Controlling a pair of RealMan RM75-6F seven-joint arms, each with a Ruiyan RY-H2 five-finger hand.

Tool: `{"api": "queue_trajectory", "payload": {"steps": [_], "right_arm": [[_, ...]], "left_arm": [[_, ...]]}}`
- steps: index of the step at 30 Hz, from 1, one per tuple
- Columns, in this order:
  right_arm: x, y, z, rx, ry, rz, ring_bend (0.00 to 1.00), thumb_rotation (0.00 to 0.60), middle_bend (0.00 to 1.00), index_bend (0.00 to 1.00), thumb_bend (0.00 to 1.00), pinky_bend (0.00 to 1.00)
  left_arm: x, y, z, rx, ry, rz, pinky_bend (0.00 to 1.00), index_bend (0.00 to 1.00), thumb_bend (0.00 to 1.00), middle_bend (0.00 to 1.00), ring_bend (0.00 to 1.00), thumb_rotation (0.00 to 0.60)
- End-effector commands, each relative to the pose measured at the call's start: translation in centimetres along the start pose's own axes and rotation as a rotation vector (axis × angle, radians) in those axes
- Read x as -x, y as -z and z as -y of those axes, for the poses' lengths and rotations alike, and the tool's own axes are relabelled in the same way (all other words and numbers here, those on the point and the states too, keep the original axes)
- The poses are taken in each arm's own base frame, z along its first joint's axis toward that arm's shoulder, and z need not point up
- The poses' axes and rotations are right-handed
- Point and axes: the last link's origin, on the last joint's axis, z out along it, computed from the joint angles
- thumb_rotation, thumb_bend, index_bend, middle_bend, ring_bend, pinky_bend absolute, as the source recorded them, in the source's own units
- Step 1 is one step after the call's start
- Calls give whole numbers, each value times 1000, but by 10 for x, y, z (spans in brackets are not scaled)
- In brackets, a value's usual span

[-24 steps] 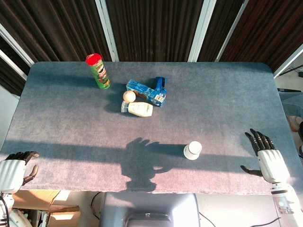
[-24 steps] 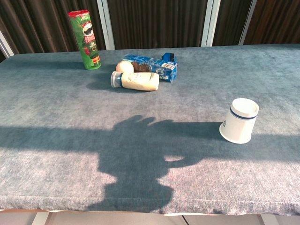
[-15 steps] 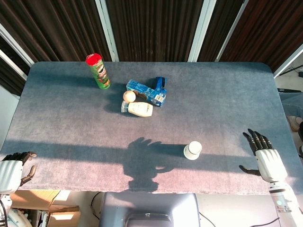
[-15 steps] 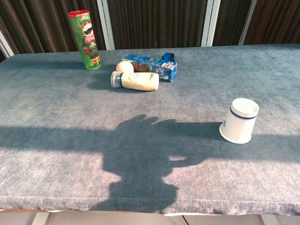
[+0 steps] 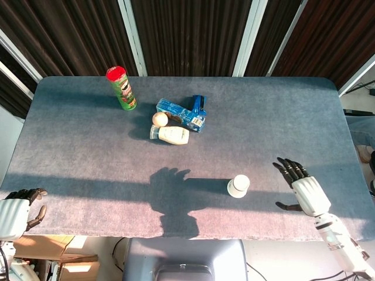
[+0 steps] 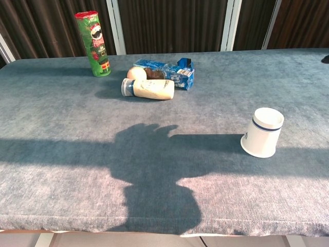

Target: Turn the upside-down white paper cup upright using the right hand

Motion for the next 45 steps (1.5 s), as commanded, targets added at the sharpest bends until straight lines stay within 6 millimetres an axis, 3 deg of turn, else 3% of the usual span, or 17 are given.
{"api": "queue_trajectory", "payload": {"steps": [1,7,12,16,25,45], "right_arm": [[8,-16,10,-47,-1,45,73,600,167,177,246,236],[20,-35,26,-98,-14,86,114,600,215,231,274,272],[23,-38,28,-102,-16,83,146,600,232,267,291,295],[31,-56,41,-125,-22,100,169,600,243,290,298,321],[39,-75,53,-140,-17,101,206,600,282,334,379,356],[52,-82,60,-129,13,132,314,600,357,438,487,462]], "left_arm": [[0,0,0,-2,-2,0,458,407,377,479,414,600],[0,0,0,2,0,0,458,408,377,487,416,600],[0,0,0,0,-1,-1,458,407,378,489,417,600],[1,-1,-1,8,-3,6,459,408,377,492,428,600],[2,-2,1,1,2,13,460,409,376,497,437,600],[2,-2,1,-2,6,20,459,408,376,502,437,600]]}}
